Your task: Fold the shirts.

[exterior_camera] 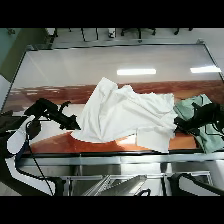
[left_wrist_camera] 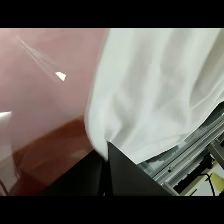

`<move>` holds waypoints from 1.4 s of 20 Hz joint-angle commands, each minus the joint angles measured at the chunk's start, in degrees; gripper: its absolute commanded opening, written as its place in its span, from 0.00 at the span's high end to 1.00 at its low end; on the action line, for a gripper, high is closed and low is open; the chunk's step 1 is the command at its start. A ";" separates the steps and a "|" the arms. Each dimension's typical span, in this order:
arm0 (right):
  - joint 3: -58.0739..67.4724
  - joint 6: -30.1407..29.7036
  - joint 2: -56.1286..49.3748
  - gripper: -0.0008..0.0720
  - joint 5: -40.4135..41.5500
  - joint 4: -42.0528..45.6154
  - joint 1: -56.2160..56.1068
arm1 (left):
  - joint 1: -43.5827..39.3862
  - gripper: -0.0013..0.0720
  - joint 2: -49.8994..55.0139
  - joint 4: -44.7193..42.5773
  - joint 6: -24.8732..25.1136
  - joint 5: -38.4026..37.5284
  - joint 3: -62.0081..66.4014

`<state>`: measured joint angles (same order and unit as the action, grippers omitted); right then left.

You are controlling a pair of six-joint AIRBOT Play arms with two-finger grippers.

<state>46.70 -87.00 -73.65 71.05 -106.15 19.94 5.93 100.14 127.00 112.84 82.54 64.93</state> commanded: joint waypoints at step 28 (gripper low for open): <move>-7.72 -29.79 -3.67 0.96 1.36 -40.22 16.79 | 0.09 0.96 -5.40 6.69 3.63 -0.46 0.11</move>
<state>36.32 -112.25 -78.59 64.82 -136.16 36.91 5.82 98.35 128.81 114.02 82.48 64.93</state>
